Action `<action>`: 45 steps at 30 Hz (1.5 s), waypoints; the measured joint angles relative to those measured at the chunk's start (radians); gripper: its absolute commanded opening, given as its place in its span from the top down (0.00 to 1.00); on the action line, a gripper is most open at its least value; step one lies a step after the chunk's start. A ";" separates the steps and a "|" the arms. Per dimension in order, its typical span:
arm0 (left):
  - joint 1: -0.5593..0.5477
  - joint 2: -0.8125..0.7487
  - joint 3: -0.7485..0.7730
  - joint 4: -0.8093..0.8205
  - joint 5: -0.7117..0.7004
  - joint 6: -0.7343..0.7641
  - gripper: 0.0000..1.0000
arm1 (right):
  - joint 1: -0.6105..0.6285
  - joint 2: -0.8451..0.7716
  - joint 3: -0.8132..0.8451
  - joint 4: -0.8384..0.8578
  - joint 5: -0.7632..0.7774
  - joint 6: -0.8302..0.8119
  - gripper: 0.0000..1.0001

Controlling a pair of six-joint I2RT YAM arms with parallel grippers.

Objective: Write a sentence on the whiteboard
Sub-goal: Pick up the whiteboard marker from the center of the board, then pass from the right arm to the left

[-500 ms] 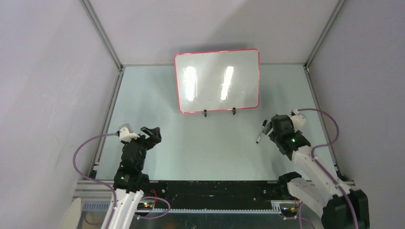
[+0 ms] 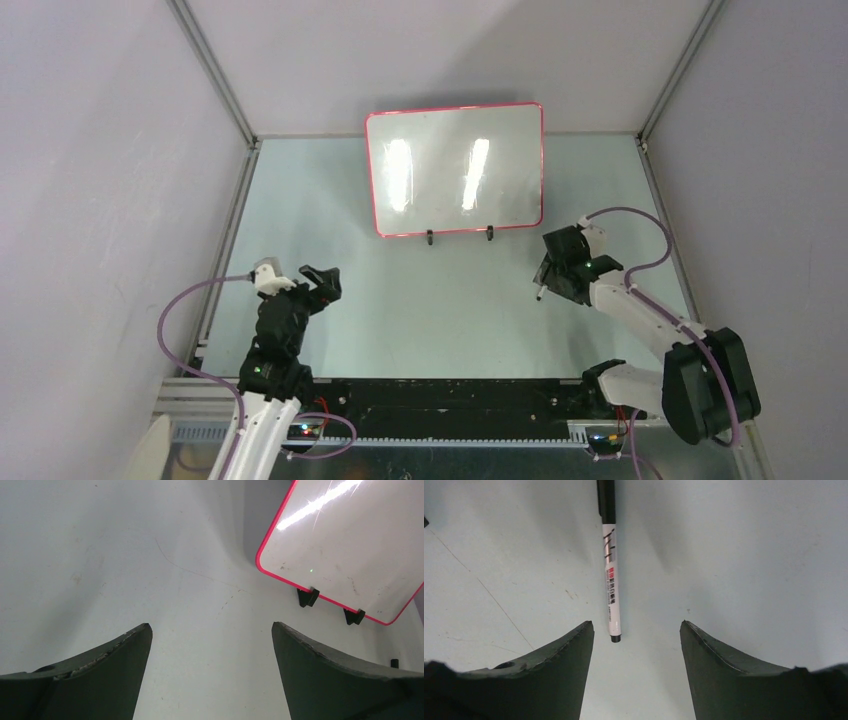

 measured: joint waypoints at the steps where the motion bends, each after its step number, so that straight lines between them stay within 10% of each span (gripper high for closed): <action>1: 0.000 0.000 0.000 0.001 0.004 0.000 0.04 | 0.000 0.018 0.006 0.005 -0.011 -0.003 0.33; 16: 0.000 0.003 0.000 0.003 0.015 0.006 0.04 | -0.006 0.232 0.055 0.089 -0.079 -0.022 0.45; 24: 0.000 0.010 0.000 0.003 0.016 0.006 0.04 | -0.011 0.311 0.089 0.104 -0.081 -0.028 0.99; 33: 0.000 0.015 0.000 0.043 0.099 0.014 0.03 | 0.039 0.254 0.073 0.148 -0.108 -0.106 1.00; 45: 0.000 0.279 -0.127 0.607 0.582 -0.098 0.07 | 0.538 0.079 -0.017 0.489 -0.311 -0.407 1.00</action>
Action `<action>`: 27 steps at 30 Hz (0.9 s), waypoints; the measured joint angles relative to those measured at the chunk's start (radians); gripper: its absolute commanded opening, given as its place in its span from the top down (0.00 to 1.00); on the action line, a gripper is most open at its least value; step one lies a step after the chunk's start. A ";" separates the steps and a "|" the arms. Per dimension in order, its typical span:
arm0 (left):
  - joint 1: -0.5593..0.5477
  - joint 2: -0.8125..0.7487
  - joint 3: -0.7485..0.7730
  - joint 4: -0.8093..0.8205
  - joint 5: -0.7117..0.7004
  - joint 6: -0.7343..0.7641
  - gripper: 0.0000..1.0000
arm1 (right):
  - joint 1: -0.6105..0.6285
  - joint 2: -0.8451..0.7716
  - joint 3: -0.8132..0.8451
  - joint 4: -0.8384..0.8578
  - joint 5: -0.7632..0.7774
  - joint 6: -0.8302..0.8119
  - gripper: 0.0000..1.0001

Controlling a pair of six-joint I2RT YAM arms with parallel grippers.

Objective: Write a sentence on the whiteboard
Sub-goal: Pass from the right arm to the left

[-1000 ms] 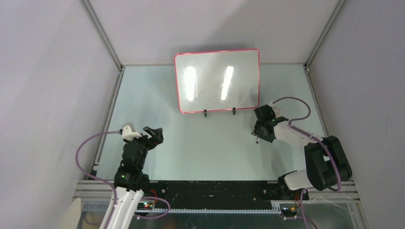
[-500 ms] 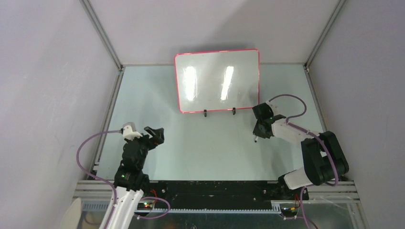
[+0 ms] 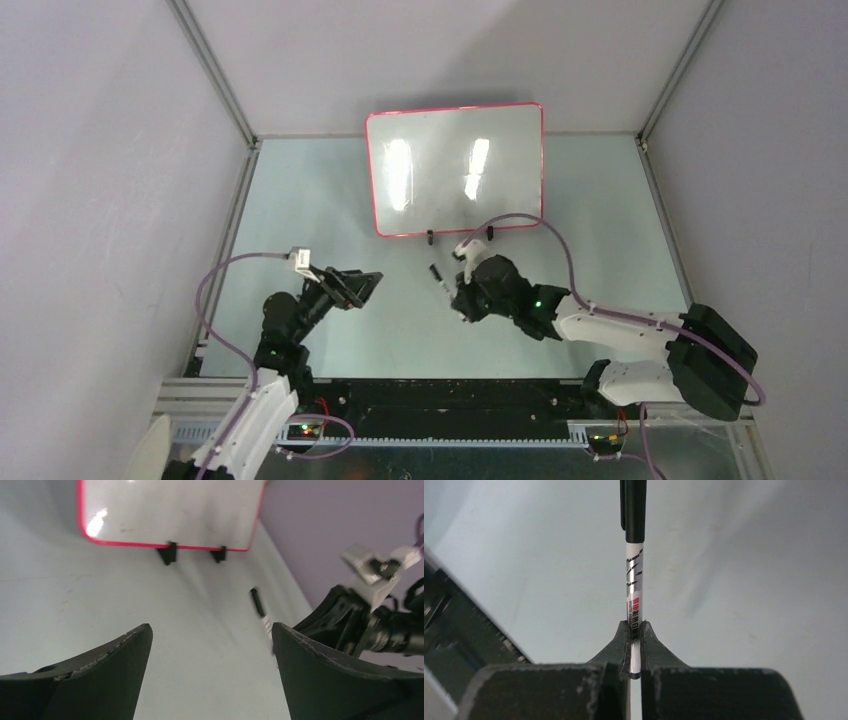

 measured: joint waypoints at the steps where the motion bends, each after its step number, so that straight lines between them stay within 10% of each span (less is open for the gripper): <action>1: -0.001 0.048 0.000 0.074 0.032 -0.025 0.07 | 0.029 0.007 0.000 0.019 -0.019 -0.016 1.00; 10: -0.065 0.332 0.000 0.456 0.139 -0.136 0.19 | 0.196 0.072 0.000 0.148 -0.144 -0.129 1.00; 27: -0.282 0.499 0.056 0.443 0.118 -0.068 0.48 | 0.203 0.077 0.001 0.161 -0.098 -0.155 1.00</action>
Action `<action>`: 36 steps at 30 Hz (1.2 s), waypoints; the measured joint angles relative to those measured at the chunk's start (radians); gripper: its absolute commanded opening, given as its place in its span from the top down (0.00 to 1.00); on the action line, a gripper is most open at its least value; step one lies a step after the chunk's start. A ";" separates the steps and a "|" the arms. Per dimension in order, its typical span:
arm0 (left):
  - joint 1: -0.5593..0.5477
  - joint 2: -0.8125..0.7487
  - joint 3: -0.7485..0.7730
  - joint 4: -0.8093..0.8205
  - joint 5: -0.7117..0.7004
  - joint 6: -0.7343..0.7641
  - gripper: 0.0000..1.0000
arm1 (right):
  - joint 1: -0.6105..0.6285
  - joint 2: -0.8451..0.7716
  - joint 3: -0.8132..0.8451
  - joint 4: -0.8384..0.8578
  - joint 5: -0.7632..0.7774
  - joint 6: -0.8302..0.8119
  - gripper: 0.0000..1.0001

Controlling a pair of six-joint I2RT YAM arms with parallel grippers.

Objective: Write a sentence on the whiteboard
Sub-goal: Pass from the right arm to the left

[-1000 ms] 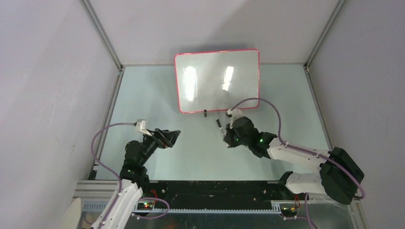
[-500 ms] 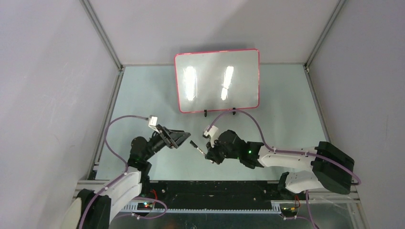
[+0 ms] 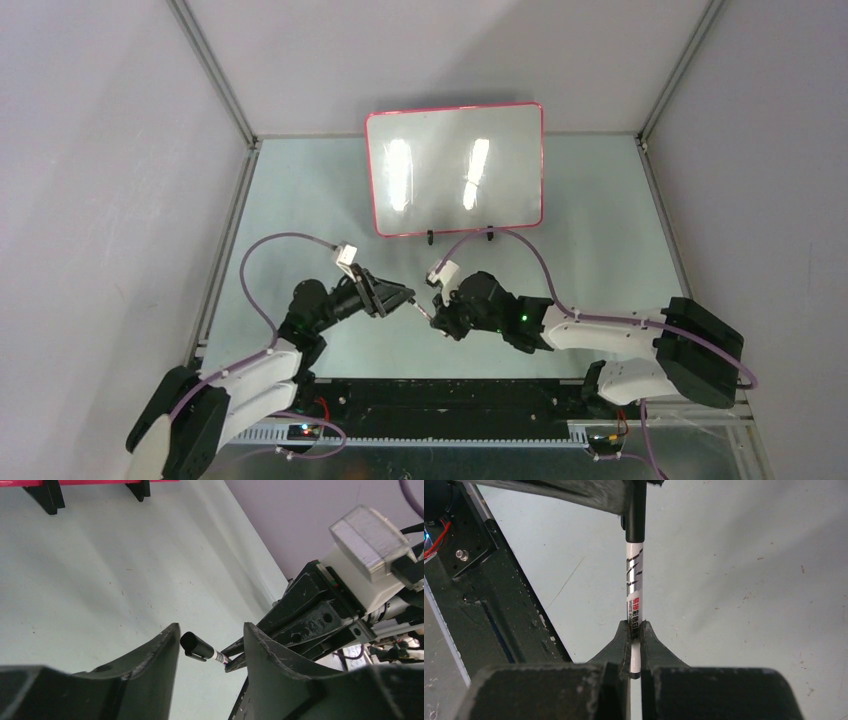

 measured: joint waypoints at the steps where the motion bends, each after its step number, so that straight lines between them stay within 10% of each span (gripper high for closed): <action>1: -0.004 0.010 0.004 0.000 0.001 0.001 0.54 | 0.000 -0.003 0.000 0.000 0.001 0.000 1.00; 16: -0.040 0.065 0.057 0.001 0.021 0.025 1.00 | 0.000 -0.020 0.000 -0.001 0.016 -0.011 0.96; 21: -0.040 0.050 0.058 -0.012 0.019 0.034 1.00 | -0.001 -0.030 -0.002 0.002 0.016 0.007 0.08; 36: -0.040 0.008 0.082 0.130 -0.053 -0.249 1.00 | -0.168 -0.449 -0.211 0.266 -0.045 0.395 0.06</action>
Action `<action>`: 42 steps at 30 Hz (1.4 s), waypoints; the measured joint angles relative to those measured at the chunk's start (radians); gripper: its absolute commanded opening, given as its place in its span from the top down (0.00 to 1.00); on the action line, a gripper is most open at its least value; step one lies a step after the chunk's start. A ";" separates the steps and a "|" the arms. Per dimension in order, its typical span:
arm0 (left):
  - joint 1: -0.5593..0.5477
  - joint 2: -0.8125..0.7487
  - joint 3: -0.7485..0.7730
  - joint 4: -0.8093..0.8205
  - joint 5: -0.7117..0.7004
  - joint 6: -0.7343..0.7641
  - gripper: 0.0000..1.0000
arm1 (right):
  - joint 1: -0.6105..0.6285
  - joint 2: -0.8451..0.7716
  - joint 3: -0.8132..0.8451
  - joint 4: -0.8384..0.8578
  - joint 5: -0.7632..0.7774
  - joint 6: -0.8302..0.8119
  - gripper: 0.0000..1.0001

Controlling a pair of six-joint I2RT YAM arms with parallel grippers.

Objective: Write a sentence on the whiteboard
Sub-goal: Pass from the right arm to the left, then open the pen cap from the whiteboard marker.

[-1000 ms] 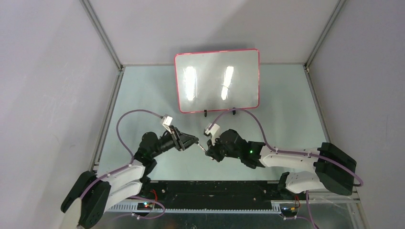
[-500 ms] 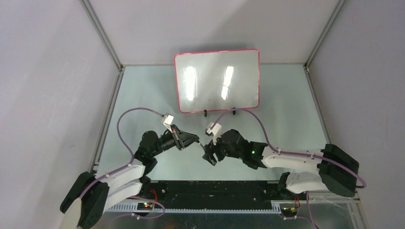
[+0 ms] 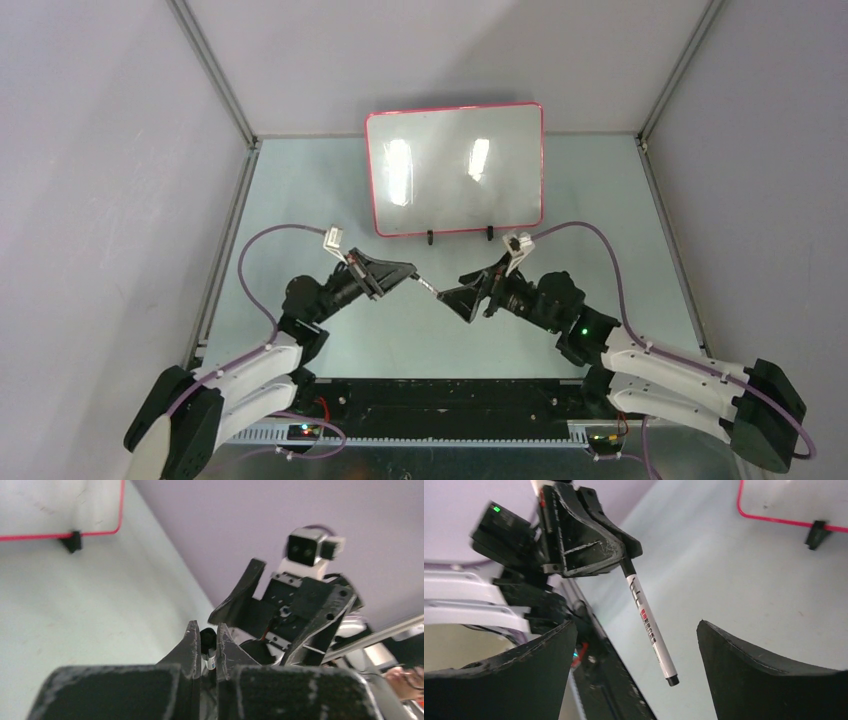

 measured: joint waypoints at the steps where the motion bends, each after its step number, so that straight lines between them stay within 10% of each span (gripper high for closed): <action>1: 0.000 0.000 0.008 0.021 -0.002 -0.031 1.00 | 0.004 -0.013 0.000 0.017 0.004 0.026 0.06; 19: -0.024 -0.087 0.055 0.171 -0.080 -0.277 1.00 | 0.069 0.009 -0.001 0.261 0.087 0.303 0.41; 31: -0.032 -0.108 0.055 0.142 -0.103 -0.291 1.00 | 0.092 0.043 -0.001 0.321 0.087 0.321 0.97; 42: -0.045 -0.151 0.055 0.071 -0.119 -0.303 1.00 | 0.101 0.003 0.000 0.259 0.094 0.322 1.00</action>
